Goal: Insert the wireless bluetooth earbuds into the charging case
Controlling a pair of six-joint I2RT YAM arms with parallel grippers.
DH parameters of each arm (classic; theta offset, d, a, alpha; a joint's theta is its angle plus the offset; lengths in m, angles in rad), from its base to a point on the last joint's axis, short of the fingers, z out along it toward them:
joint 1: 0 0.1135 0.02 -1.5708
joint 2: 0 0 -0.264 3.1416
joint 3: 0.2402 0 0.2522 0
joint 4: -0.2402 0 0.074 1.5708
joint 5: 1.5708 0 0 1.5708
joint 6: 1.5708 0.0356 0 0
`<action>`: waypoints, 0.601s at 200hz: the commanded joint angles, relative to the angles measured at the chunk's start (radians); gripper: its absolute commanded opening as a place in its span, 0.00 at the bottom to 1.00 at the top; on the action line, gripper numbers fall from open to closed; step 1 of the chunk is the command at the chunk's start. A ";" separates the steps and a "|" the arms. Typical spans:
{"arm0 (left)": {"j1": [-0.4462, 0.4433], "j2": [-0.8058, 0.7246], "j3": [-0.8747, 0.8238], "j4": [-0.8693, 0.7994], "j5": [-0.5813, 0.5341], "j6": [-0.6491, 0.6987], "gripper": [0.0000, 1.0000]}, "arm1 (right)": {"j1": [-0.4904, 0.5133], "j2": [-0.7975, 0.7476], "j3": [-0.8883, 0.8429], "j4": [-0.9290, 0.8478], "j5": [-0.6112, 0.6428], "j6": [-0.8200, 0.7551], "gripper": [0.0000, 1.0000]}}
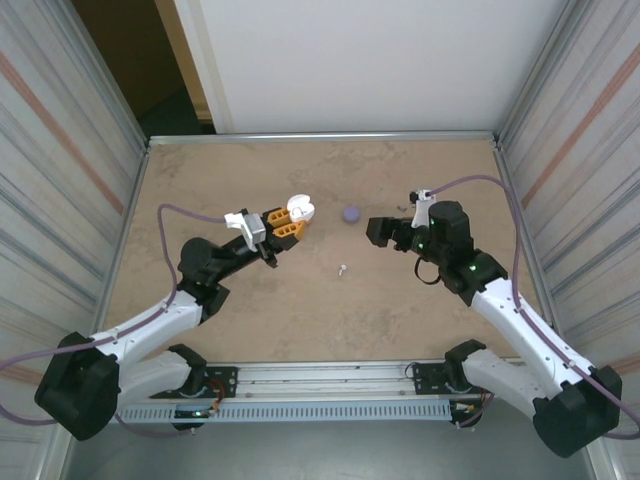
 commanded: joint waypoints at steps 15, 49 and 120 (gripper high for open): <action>-0.007 -0.010 0.016 0.021 0.003 0.018 0.00 | -0.005 0.037 0.024 -0.037 -0.107 0.025 0.99; -0.008 -0.011 0.015 0.020 0.004 0.018 0.00 | -0.002 0.112 0.037 -0.070 -0.136 0.029 0.99; -0.008 -0.011 0.015 0.019 0.005 0.020 0.00 | 0.014 0.251 0.061 -0.083 -0.172 0.015 0.93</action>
